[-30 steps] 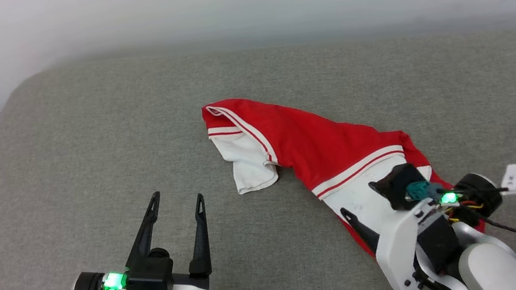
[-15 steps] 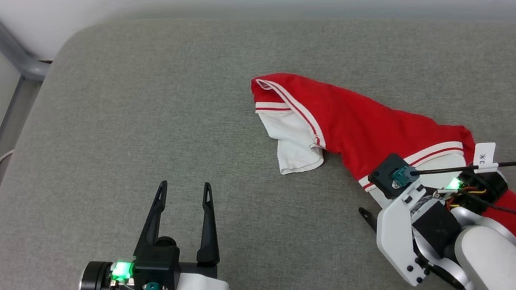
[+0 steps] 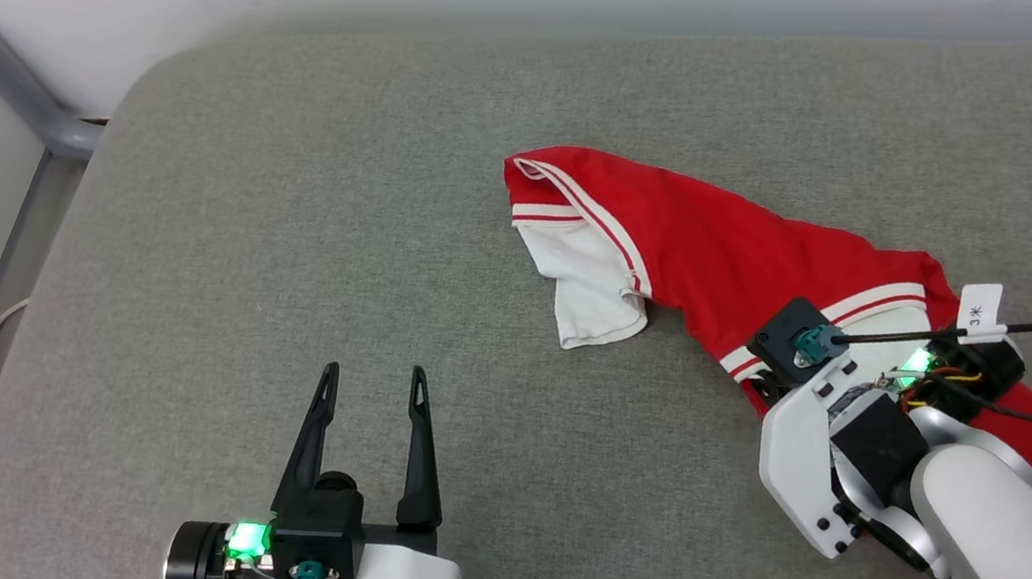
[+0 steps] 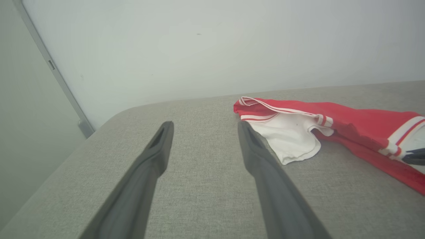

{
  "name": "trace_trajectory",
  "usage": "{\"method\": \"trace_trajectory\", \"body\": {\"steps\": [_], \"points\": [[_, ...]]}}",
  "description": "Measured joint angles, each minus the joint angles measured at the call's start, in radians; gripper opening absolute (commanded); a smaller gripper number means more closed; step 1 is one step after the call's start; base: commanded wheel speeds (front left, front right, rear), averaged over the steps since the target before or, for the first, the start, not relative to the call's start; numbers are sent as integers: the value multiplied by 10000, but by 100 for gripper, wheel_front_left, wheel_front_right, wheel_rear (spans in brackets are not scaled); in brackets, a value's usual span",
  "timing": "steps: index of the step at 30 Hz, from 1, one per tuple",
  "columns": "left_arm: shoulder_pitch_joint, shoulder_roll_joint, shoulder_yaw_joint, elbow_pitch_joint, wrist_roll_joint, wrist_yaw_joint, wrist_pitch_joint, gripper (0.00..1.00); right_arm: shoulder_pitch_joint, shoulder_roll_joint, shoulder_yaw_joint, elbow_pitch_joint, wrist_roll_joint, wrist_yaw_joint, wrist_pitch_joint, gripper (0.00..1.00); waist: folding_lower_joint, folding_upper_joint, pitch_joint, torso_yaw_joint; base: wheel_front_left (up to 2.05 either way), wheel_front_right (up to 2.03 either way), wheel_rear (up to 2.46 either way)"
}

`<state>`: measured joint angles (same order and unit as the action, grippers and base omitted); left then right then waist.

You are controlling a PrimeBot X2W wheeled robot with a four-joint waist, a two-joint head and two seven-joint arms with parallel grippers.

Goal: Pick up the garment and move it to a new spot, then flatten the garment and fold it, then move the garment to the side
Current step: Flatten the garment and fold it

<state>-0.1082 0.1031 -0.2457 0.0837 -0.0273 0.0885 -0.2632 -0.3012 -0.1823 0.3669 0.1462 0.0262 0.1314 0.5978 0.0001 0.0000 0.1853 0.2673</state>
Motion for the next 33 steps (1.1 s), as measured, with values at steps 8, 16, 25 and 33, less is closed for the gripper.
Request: {"method": "trace_trajectory", "body": {"steps": [8, 16, 25, 33], "points": [[29, 33, 84, 6, 67, -23, 0, 100, -3, 4, -464, -318, 19, 0, -531, 0, 0, 0, -289, -380, 0, 0, 0], [229, 117, 196, -48, 84, -38, 0, 100, 143, -980, -1494, -1914, 284, 0, -219, 0, -1, 0, -602, -838, 0, 0, 0], [81, 65, 86, -198, 144, -98, 0, 100, -739, -3338, -2320, -2485, 1306, 0, 876, 0, -1, 0, -159, -995, 0, 0, 0], [-345, -123, -123, -171, 144, -198, 2, 100, -2795, -5685, -1638, -755, 2313, 0, 1237, 0, -1, 0, 729, -650, 0, 0, 0]]}}
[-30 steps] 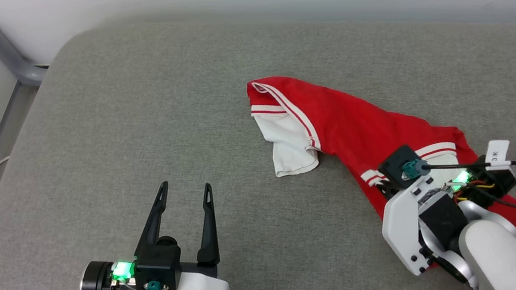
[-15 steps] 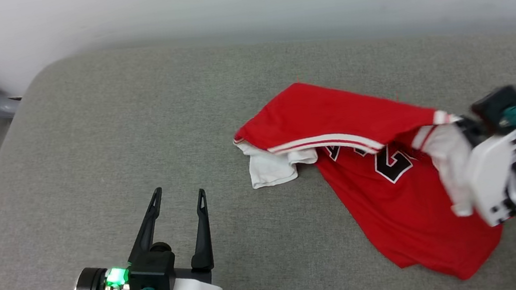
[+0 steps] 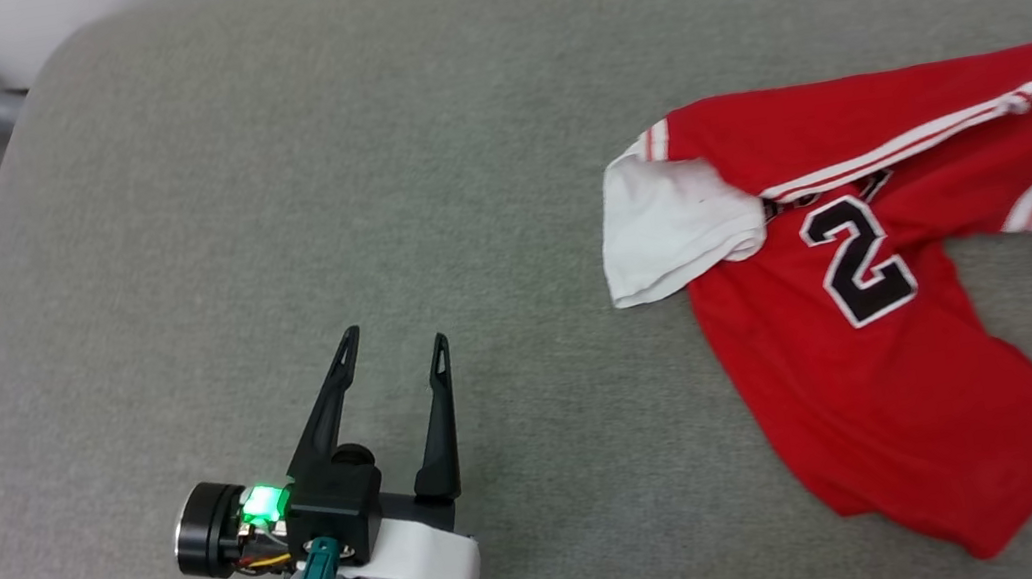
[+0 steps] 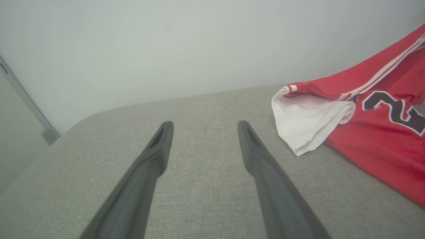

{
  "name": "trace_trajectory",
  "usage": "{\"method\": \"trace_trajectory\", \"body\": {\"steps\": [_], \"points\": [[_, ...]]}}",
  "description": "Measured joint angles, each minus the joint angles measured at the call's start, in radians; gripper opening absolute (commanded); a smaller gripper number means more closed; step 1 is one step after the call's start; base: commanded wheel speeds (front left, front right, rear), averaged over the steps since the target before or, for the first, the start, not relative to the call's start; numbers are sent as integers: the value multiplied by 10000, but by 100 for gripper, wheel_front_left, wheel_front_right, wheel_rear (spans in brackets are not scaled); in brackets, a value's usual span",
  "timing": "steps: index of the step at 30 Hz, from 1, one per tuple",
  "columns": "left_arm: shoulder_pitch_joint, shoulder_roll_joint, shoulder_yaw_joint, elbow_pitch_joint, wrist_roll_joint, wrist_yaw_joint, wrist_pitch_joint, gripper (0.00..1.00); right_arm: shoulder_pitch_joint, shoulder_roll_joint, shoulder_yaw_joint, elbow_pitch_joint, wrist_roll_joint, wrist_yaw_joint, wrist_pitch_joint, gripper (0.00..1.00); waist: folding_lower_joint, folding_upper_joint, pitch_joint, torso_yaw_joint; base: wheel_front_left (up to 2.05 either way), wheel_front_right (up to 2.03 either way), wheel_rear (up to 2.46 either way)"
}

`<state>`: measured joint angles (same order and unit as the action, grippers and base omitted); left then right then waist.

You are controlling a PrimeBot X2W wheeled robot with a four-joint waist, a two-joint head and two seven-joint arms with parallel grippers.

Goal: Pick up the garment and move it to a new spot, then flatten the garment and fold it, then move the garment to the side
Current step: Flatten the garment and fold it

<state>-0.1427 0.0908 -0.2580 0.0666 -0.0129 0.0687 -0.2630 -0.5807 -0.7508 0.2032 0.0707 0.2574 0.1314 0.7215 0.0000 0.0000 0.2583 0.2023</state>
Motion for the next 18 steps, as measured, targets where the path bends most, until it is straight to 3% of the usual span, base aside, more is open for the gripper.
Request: {"method": "trace_trajectory", "body": {"steps": [5, 11, 12, 13, 18], "points": [[-215, -81, -171, 40, -4, -36, 0, 100, -1214, -430, 499, 1515, 159, 0, -284, 0, 0, 0, 499, 485, 0, 0, 0], [-436, -182, -297, 35, -46, -38, 0, 100, -2125, -199, 431, 3630, -257, 2, -1057, 0, 1, 0, 1017, 1048, 0, 0, 0], [-471, -198, -305, 31, -61, -33, -2, 100, -2258, -109, 316, 3917, -474, 2, -1354, 91, 1, 0, 1097, 1117, 0, 0, 0], [-490, -211, -322, 38, -63, -33, -2, 100, -2397, -6, 196, 4163, -671, 0, -1743, 100, 1, 0, 1175, 1184, 0, 0, 0], [-532, -265, -364, 52, -63, -29, -2, 100, -2814, 635, -360, 5428, -1160, 0, -2980, 100, 1, 0, 1405, 1392, 0, 0, 0]]}}
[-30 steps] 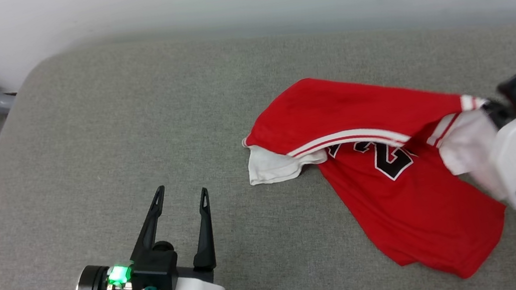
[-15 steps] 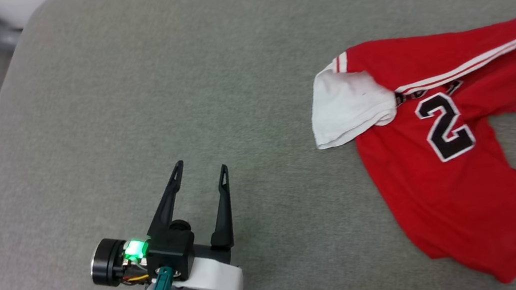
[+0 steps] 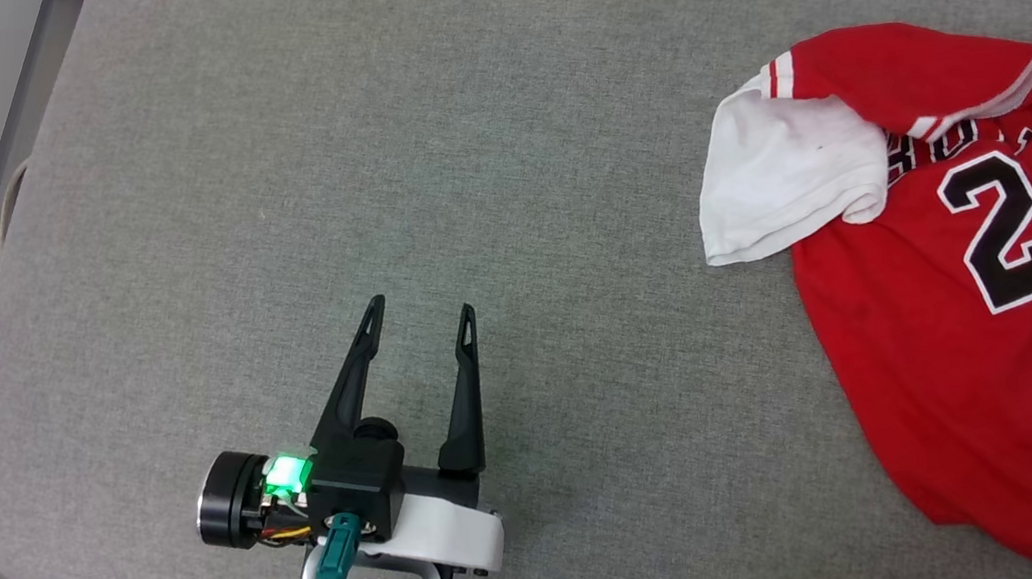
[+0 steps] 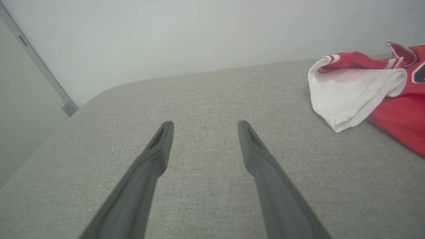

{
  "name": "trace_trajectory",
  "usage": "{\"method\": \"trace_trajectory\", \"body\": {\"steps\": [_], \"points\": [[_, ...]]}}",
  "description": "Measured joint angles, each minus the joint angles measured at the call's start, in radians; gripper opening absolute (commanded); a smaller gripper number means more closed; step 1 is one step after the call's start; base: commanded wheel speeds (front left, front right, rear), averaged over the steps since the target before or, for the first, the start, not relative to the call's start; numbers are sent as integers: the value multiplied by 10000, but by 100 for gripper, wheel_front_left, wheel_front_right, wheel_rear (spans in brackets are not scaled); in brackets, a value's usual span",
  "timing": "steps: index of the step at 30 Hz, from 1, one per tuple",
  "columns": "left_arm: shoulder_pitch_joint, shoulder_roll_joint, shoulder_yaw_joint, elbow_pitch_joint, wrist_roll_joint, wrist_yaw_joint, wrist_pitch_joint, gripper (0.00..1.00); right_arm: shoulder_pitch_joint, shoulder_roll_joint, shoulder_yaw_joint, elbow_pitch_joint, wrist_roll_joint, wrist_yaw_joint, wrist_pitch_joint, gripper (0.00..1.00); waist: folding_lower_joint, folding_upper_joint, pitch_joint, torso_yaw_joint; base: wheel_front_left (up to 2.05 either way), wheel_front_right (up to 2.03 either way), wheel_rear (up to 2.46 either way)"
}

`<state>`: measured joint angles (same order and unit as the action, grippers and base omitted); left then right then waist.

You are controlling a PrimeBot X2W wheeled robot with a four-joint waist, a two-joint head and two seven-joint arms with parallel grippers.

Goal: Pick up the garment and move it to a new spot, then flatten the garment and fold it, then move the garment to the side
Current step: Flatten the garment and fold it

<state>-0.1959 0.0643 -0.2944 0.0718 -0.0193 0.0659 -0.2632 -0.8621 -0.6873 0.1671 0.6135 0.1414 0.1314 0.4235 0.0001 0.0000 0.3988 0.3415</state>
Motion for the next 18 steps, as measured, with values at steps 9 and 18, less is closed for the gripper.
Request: {"method": "trace_trajectory", "body": {"steps": [9, 18], "points": [[-35, 40, 201, 82, 4, 48, 2, 100, -249, 1066, -717, 999, -71, 0, -2023, 100, 0, 0, -427, -306, 0, 0, 0], [168, 240, 802, 54, -134, 67, 0, 100, 641, 2278, -1262, 286, 539, 0, -4424, 100, -1, 0, -1490, -1016, 0, 0, 0]]}}
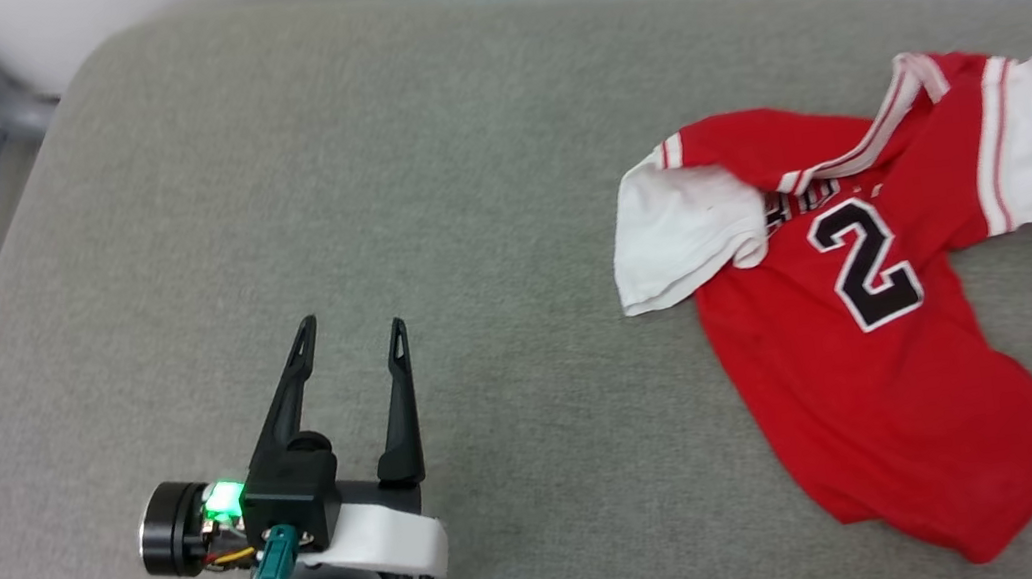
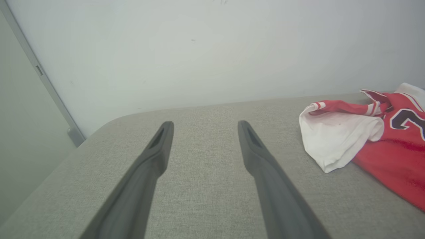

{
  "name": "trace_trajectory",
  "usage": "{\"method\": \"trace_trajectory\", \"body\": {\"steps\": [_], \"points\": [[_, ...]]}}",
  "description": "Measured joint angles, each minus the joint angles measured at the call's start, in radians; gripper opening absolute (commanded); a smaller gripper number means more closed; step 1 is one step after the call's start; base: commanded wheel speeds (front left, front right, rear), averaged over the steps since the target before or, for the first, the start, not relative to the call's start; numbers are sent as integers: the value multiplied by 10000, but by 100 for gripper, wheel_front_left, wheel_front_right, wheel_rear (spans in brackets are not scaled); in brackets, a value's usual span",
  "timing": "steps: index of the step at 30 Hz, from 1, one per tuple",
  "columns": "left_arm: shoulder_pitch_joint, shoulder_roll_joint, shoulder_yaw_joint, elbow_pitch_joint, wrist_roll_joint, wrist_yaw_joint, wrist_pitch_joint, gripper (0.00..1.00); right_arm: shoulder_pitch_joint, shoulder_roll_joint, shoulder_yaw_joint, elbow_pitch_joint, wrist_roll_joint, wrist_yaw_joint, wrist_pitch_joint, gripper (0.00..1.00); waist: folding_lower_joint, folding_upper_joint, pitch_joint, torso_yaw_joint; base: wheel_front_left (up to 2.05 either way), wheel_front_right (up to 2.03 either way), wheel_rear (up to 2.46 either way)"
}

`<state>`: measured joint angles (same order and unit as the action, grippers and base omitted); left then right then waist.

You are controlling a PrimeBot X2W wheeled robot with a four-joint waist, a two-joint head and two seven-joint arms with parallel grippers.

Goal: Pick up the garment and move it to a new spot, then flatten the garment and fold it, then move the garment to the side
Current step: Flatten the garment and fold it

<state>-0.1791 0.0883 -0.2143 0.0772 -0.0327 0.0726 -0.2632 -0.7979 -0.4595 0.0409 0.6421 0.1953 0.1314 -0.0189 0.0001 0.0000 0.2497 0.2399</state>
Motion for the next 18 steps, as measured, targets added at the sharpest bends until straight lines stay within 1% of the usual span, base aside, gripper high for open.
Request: {"method": "trace_trajectory", "body": {"steps": [3, 6, 9, 10, 11, 12, 13, 14, 18], "points": [[174, 29, 144, -6, -58, -29, 2, 100, 659, 585, -439, -617, 541, -2, -631, 100, -1, 0, -369, -297, 0, 0, 0], [298, 25, 293, -19, -121, -86, 0, 100, 1674, 1051, -489, -1469, 773, -2, -1114, 100, -1, 0, -705, -589, 0, 0, 0], [438, 0, 374, -17, -163, -130, 0, 100, 2573, 1467, -717, -2397, 895, -2, -1490, 100, -2, 0, -987, -878, 0, 0, 0], [552, -8, 435, -25, -176, -180, 0, 100, 3174, 1778, -1003, -2986, 1039, -2, -1680, 100, -2, 0, -1139, -1066, 0, 0, 0], [552, -8, 435, -25, -176, -180, 0, 100, 3174, 1778, -1003, -2986, 1039, -2, -1680, 100, -2, 0, -1139, -1066, 0, 0, 0], [635, -21, 495, -27, -228, -242, 0, 100, 3830, 1910, -1020, -3593, 834, -4, -1845, 100, -2, 0, -1265, -1241, 0, 0, 0], [635, -21, 495, -27, -228, -242, 0, 100, 3830, 1910, -1020, -3593, 834, -4, -1845, 100, -2, 0, -1265, -1241, 0, 0, 0], [737, -52, 464, 31, -253, -362, 0, 100, 4492, 2105, -1160, -4103, 734, 0, -1985, 100, -2, 0, -1388, -1366, 0, 0, 0], [1038, -134, 431, 163, -360, -468, 0, 100, 5708, 2652, -1584, -4953, 673, -4, -2199, 100, -2, 0, -1604, -1560, 0, 0, 0]]}}
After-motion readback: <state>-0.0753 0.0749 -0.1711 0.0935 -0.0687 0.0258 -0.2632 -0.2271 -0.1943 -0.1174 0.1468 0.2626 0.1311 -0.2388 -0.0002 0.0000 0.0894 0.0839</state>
